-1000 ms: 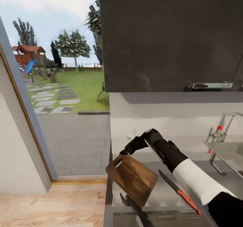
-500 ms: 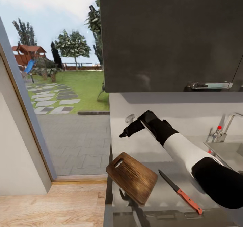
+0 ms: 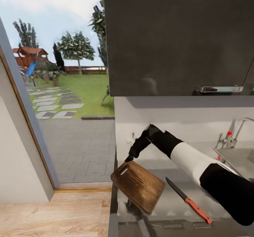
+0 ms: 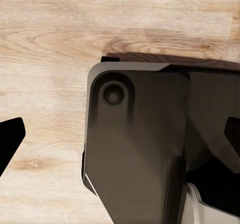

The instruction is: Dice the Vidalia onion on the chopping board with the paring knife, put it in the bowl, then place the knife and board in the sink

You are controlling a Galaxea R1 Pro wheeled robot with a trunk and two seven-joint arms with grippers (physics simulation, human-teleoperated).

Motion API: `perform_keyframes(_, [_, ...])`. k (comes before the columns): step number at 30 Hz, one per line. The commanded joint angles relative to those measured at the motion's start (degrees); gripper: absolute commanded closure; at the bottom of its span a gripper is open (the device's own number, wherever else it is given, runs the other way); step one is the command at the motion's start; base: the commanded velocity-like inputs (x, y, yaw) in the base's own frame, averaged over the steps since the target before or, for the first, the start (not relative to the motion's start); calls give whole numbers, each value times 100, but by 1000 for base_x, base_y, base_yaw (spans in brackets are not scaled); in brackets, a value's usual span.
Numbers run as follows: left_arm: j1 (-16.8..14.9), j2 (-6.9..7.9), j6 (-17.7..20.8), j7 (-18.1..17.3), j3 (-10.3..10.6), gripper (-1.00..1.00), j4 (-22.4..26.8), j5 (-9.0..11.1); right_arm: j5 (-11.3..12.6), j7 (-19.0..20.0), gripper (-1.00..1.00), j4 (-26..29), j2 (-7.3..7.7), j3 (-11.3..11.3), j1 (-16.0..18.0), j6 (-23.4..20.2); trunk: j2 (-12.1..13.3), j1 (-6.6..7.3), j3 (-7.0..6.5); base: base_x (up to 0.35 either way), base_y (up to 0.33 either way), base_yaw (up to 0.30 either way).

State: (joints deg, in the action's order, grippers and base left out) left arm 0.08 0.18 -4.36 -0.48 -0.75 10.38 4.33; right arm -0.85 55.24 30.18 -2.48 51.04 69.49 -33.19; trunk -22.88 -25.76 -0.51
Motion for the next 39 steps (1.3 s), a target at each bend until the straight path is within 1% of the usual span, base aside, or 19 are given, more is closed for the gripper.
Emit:
perform_keyframes(1, [1,0,-12,-5,-4,-100,-1,45,-6,27,-100,-31,14,19,3,-7,-4,-2,2,0,0,0])
perform_keyframes(6, [1,0,-12,-5,-4,-100,-1,45,-10,54,-100,-297,61,56,3,242,-4,-2,2,0,0,0])
perform_keyframes(8, [1,0,-12,-5,-4,-100,-1,45,-11,56,-100,-484,68,60,3,399,-4,-2,2,0,0,0])
perform_keyframes(9, [1,0,-12,-4,-4,-100,-1,46,-11,56,-100,-669,70,62,3,597,-4,-2,2,0,0,0])
perform_keyframes(12, [1,0,-12,-5,-4,-100,-2,46,-11,57,-100,-825,72,59,3,799,-4,-2,2,0,0,0])
perform_keyframes(17, [1,0,-12,-5,-4,-100,-1,44,-11,57,-100,-899,88,57,3,887,-4,-2,2,0,0,0])
perform_keyframes(27, [1,0,-12,-5,-4,-100,-1,44,20,71,-100,-903,115,60,3,921,-4,-2,7,36,0,0])
perform_keyframes(39, [1,0,-12,-5,-4,-100,-1,46,24,70,-100,-899,40,60,3,920,-4,-2,107,8,0,0])
